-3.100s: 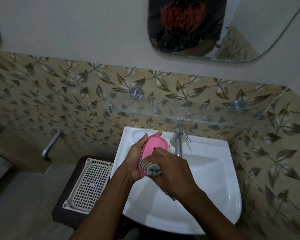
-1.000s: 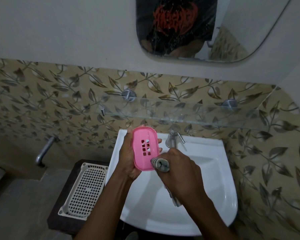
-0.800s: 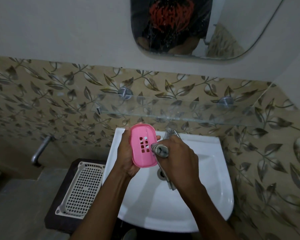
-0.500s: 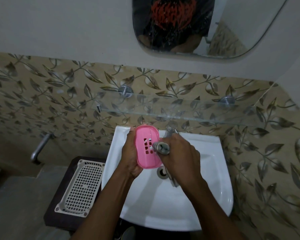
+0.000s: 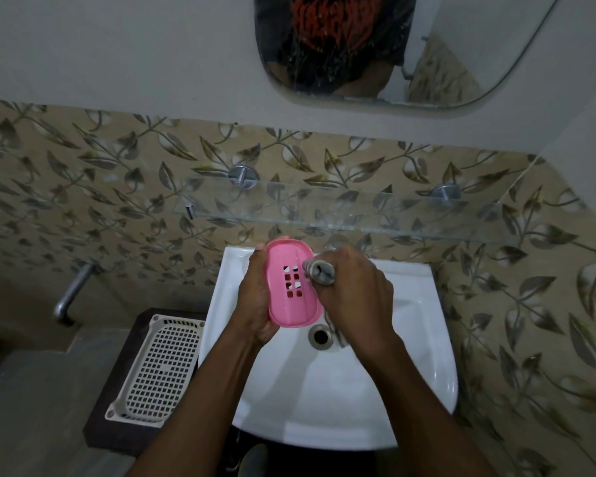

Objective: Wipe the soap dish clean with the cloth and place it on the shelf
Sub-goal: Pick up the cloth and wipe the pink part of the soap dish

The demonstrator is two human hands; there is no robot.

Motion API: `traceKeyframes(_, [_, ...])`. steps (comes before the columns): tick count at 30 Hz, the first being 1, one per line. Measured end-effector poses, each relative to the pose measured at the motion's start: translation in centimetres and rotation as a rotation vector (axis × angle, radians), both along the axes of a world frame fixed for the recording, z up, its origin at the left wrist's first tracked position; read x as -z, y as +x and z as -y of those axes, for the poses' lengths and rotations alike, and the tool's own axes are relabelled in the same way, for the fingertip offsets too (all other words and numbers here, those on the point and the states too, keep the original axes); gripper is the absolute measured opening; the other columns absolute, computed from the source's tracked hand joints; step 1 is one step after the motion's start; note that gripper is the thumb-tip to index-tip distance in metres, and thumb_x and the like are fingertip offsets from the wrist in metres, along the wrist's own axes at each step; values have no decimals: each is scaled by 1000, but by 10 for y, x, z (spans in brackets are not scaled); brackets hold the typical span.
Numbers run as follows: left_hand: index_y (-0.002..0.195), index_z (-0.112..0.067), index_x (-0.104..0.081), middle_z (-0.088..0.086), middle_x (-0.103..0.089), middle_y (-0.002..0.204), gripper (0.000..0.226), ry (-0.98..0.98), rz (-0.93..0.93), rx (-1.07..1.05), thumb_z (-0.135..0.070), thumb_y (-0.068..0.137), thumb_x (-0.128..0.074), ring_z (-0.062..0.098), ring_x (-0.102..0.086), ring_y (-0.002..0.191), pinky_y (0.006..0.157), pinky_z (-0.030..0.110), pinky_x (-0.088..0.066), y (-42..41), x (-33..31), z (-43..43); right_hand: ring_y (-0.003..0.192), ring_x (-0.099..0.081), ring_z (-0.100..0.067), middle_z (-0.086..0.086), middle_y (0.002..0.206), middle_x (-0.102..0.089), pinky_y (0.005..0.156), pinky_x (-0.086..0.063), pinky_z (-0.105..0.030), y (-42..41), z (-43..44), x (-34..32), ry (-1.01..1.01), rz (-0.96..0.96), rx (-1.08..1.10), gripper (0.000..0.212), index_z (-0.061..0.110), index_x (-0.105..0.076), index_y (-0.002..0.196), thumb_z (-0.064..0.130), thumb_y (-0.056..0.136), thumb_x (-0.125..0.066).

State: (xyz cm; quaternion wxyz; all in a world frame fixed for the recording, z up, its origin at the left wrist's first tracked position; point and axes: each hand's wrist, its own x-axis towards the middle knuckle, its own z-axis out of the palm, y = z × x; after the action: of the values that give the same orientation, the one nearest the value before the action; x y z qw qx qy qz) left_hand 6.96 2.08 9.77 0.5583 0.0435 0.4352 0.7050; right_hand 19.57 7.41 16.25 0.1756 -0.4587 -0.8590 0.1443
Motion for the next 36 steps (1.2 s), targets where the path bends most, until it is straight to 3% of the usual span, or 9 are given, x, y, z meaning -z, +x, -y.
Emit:
traceKeyframes(4, [118,-11,-61,13,-69,100,58,-7,-53,29,-57,95,-33,26,-66,85,78,42,-52,-1,-4,-2,75,-56,-13,3,98,-62,58,-37,-23,-3,-5,-2,-1,-34,25,15,28,-68,100,39,90,-64])
traceKeyframes(8, [136,-8,-53,24,-63,123,76,-14,-87,49,-64,86,-38,34,-64,100,82,46,-55,-8,-3,1,83,-63,-15,7,96,-61,68,-49,-27,10,13,11,-63,-28,-78,15,32,-69,95,44,90,-61])
traceKeyframes(10, [133,-9,-55,24,-65,122,74,-7,-86,75,-65,88,-34,33,-67,98,80,46,-57,-10,-3,2,84,-64,-16,7,98,-61,72,-51,-29,13,20,14,-81,-25,-95,16,32,-69,97,44,90,-61])
traceKeyframes(14, [115,-13,-64,13,-71,98,60,-13,-146,97,-59,94,-32,26,-68,83,76,41,-54,2,-2,7,79,-63,-17,5,96,-60,63,-43,-26,4,10,5,5,-93,30,14,30,-68,96,41,90,-63])
traceKeyframes(20, [128,-17,-58,14,-69,110,56,63,-259,91,-56,93,-39,28,-67,93,81,44,-54,9,-11,12,83,-64,-15,5,101,-63,67,-48,-26,-3,10,-2,37,-125,43,14,29,-68,99,38,88,-66])
traceKeyframes(23, [126,-14,-60,17,-66,112,70,42,-278,44,-67,81,-49,31,-64,96,82,45,-55,3,-18,12,80,-64,-14,8,95,-62,68,-54,-31,9,27,9,-7,-102,-12,12,32,-68,97,40,89,-64])
traceKeyframes(29, [117,-18,-63,16,-68,104,47,21,-304,117,-49,98,-32,27,-66,85,72,39,-58,9,-22,16,77,-58,-13,7,96,-60,64,-42,-26,1,21,-4,1,-193,100,11,28,-66,95,38,89,-63])
traceKeyframes(32, [110,-18,-64,9,-75,94,46,29,-308,134,-47,99,-30,24,-69,83,66,33,-60,12,-22,15,77,-62,-15,8,95,-59,63,-49,-28,-4,16,-10,95,-182,71,11,32,-66,97,35,86,-67])
traceKeyframes(36, [104,-11,-66,14,-73,92,48,-10,-257,132,-46,100,-32,21,-70,79,66,31,-57,9,-22,13,70,-65,-18,5,92,-63,53,-56,-30,-4,38,-1,232,-142,-93,34,28,-69,97,31,67,-84])
